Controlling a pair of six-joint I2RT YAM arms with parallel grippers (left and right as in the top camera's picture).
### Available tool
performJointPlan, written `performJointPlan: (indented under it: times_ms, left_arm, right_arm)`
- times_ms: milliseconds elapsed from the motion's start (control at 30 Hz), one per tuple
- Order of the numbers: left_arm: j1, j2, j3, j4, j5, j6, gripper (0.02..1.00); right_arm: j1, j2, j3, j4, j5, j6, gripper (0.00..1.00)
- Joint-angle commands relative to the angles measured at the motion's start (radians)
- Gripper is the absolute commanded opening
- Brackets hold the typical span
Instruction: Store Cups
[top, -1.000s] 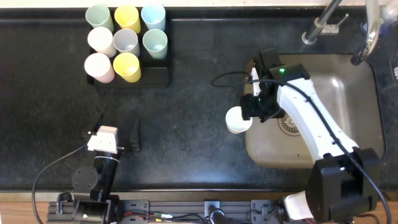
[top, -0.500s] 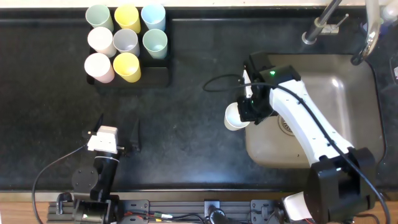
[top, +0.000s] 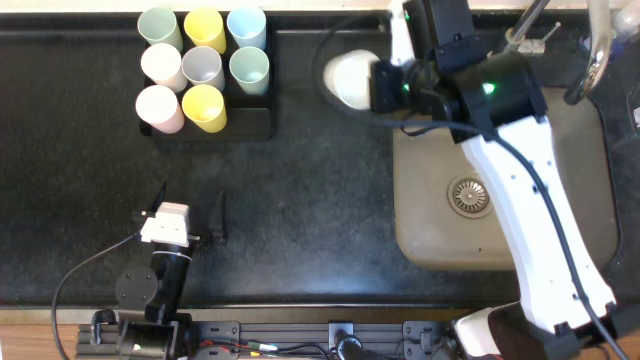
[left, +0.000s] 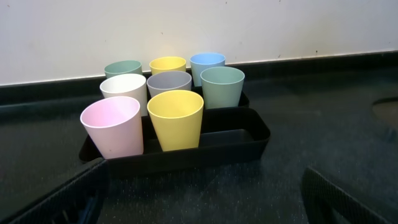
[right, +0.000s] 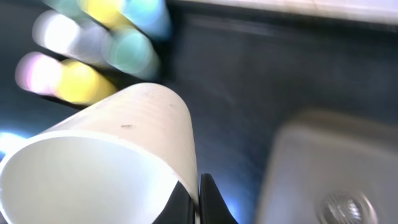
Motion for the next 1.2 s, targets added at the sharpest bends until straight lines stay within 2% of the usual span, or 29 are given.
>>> performJointPlan:
  times_ms: [33,200,333,500,700,1033,1200]
  left_arm:
    - [-0.005,-0.01,-0.001,-0.003,0.002,0.019,1.0]
    - [-0.005,-0.01,-0.001,-0.003,0.002,0.019,1.0]
    - [-0.005,-0.01,-0.001,-0.003,0.002,0.019,1.0]
    - [-0.005,-0.01,-0.001,-0.003,0.002,0.019,1.0]
    - [-0.005,-0.01,-0.001,-0.003,0.002,0.019,1.0]
    - [-0.005,-0.01,-0.001,-0.003,0.002,0.019,1.0]
    - [-0.005,-0.01,-0.001,-0.003,0.002,0.019,0.998]
  right_arm:
    - [0.097,0.091,0.108,-0.016,-0.015,0.111,0.042]
    - [0.198,0.251,0.158,-0.027,-0.013,0.174,0.042]
    - [0.235,0.368,0.158,-0.018,-0.014,0.216,0.042]
    - [0.263,0.488,0.158,0.019,-0.01,0.219,0.045]
    - [0.275,0.562,0.158,0.057,-0.005,0.238,0.042]
    - [0.275,0.576,0.157,0.105,0.063,0.253,0.042]
    - [0.275,0.597,0.157,0.118,0.069,0.256,0.042]
